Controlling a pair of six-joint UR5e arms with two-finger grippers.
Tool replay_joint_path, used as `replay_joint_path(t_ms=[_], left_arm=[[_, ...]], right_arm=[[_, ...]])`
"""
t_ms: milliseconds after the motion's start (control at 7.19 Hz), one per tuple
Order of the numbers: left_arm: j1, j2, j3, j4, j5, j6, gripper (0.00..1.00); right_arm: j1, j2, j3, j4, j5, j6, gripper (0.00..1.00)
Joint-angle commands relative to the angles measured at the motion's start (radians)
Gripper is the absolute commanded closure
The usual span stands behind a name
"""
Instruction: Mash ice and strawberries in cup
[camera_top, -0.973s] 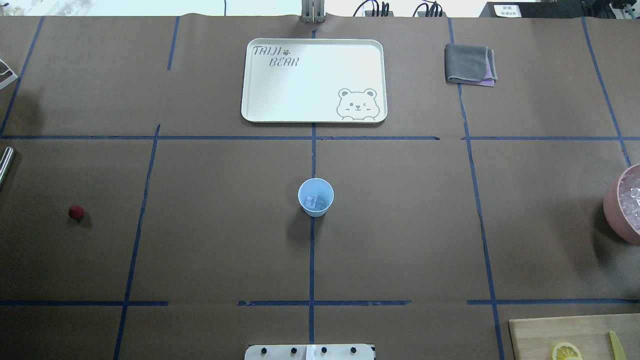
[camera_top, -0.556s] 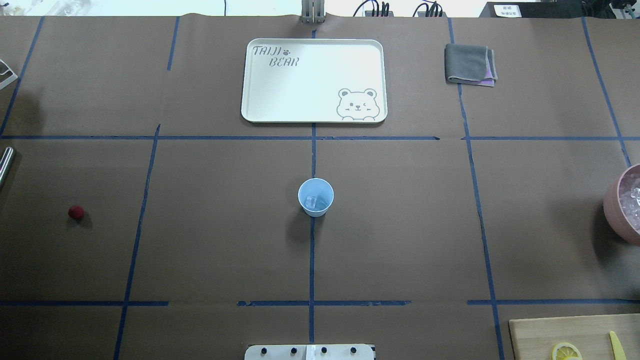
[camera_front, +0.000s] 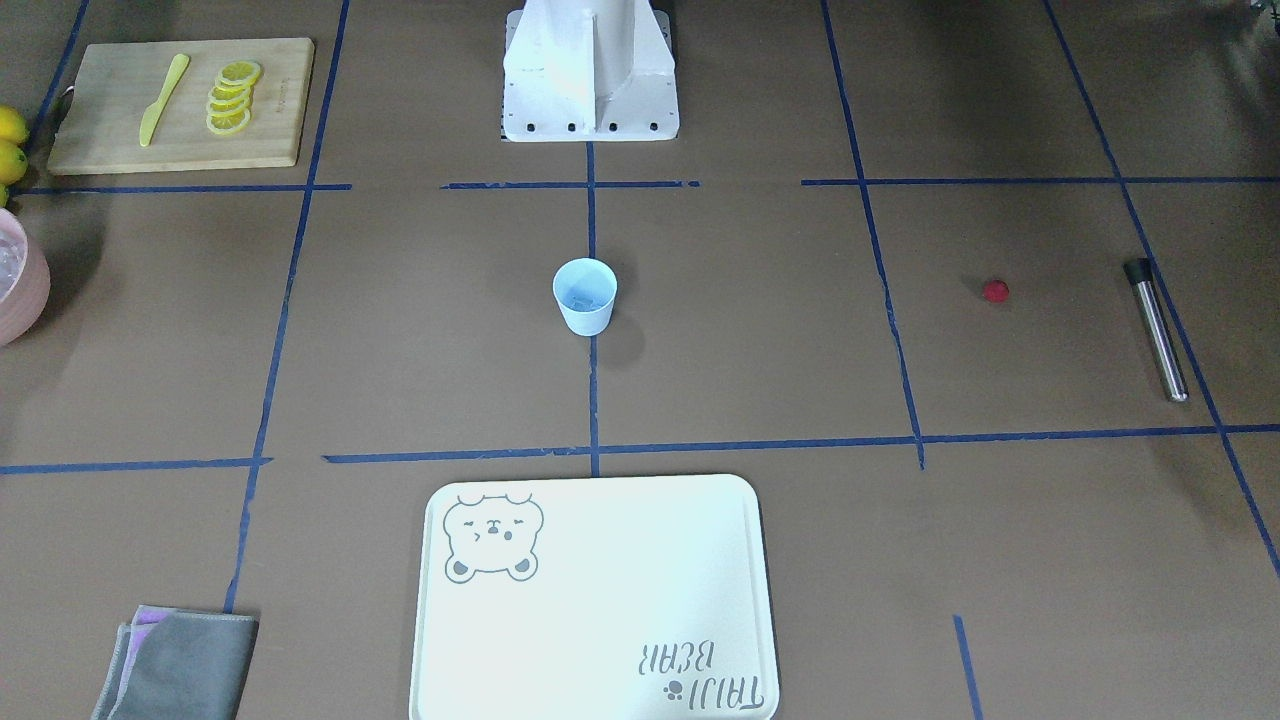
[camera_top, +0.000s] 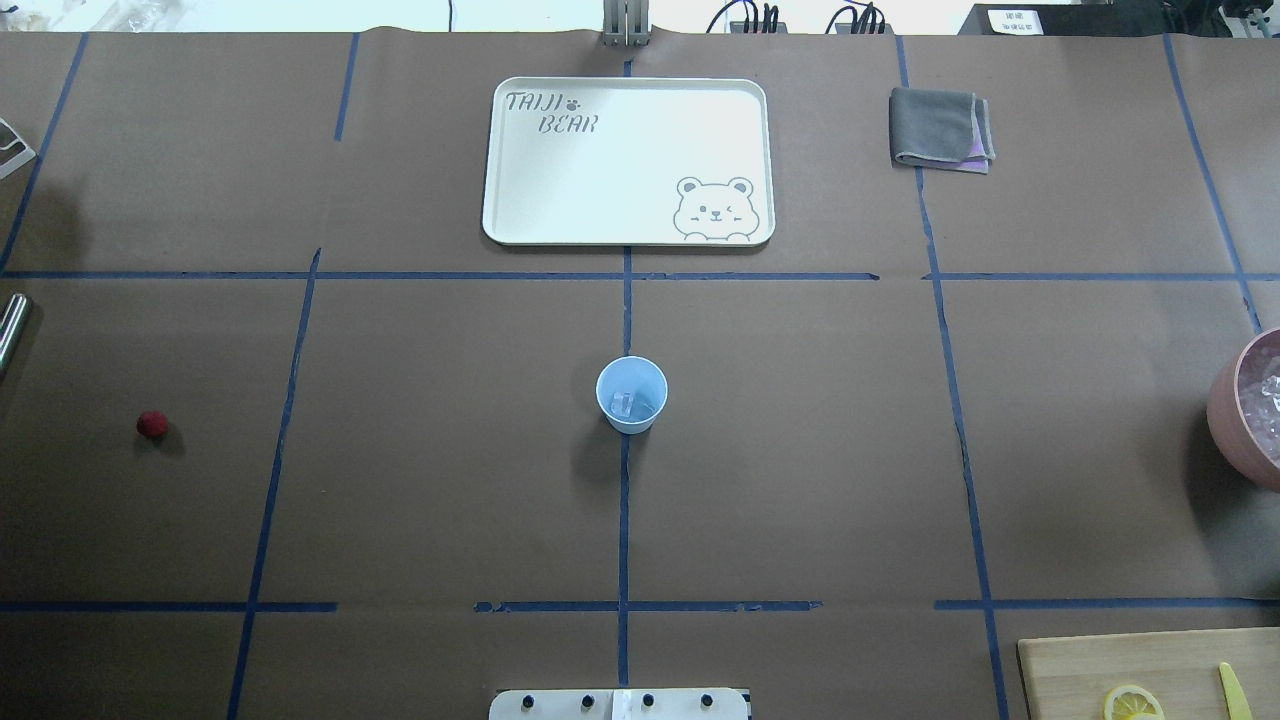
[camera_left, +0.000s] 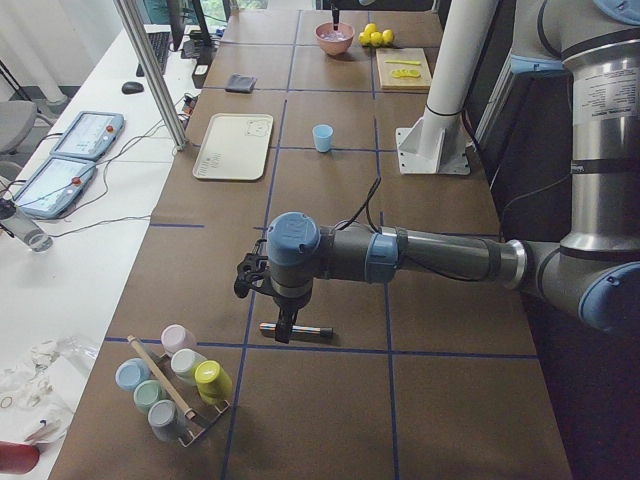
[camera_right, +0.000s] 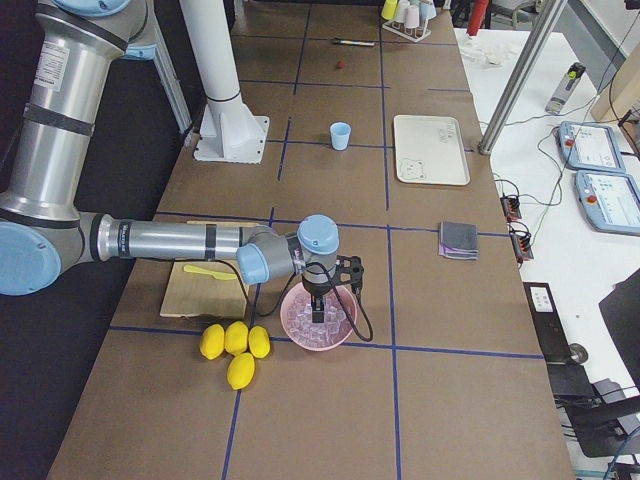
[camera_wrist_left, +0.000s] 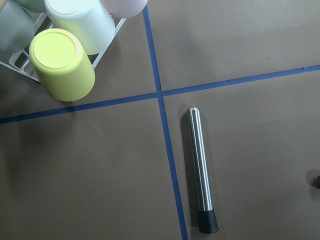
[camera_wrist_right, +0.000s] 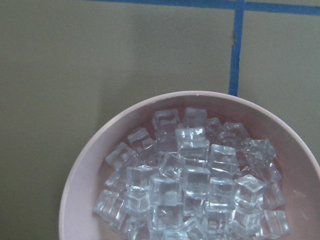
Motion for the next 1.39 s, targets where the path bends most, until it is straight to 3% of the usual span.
replay_joint_path(t_ms=[0, 417, 1251], left_arm=[[0.0, 0.0, 0.0, -0.002, 0.0, 0.0, 0.0], [0.0, -0.001, -0.006, -0.002, -0.002, 0.0, 0.0], [0.0, -0.001, -0.012, 0.001, -0.002, 0.0, 0.0]], right_arm=[[-0.05, -0.002, -0.007, -0.001, -0.001, 0.039, 0.06], [-0.052, -0.001, -0.056, 0.004, 0.002, 0.03, 0.17], [-0.052, 0.003, -0.053, 0.005, 0.008, 0.03, 0.37]])
